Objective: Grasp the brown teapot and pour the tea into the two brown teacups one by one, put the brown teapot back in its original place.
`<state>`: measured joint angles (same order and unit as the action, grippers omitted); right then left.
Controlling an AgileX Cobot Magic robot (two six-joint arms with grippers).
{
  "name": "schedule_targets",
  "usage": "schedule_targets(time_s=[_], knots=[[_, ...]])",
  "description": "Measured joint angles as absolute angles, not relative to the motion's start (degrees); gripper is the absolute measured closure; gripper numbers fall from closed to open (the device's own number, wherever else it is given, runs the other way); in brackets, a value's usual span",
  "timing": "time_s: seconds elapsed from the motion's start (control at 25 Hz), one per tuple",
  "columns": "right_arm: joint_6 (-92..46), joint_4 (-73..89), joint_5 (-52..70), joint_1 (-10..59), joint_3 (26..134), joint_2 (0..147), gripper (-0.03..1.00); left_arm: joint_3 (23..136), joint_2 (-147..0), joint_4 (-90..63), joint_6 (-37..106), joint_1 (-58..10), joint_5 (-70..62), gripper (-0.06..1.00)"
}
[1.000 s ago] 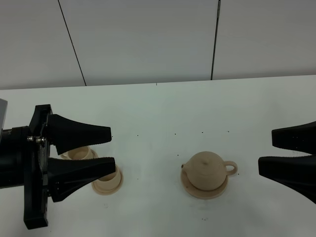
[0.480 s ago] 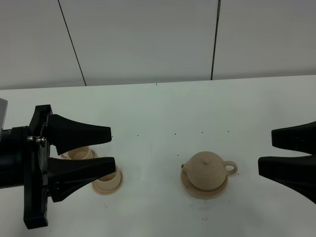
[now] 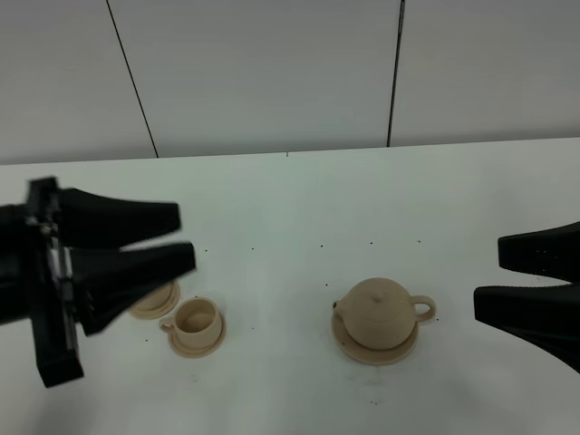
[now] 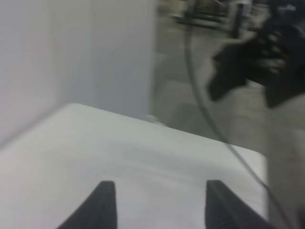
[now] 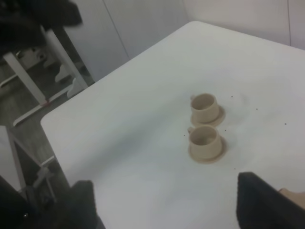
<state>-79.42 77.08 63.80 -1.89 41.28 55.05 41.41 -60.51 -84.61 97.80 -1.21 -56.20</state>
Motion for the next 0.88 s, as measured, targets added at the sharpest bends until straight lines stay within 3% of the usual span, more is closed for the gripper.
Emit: schedule_targets(time_s=[0.36, 0.6, 0.88], knots=[[-79.41, 77.39, 64.16, -1.89, 41.28, 55.05, 0.37, 41.54, -37.86, -77.53, 83.49, -1.21, -31.29, 0.69], [-79.41, 77.39, 64.21, -1.89, 41.28, 55.05, 0.37, 41.54, -28.42, -52.19, 56.71, -1.21, -27.69, 0.73], [-79.36, 77.39, 64.21, -1.89, 41.28, 55.05, 0.37, 41.54, -27.36, -24.04, 30.72, -1.21, -31.32, 0.73]])
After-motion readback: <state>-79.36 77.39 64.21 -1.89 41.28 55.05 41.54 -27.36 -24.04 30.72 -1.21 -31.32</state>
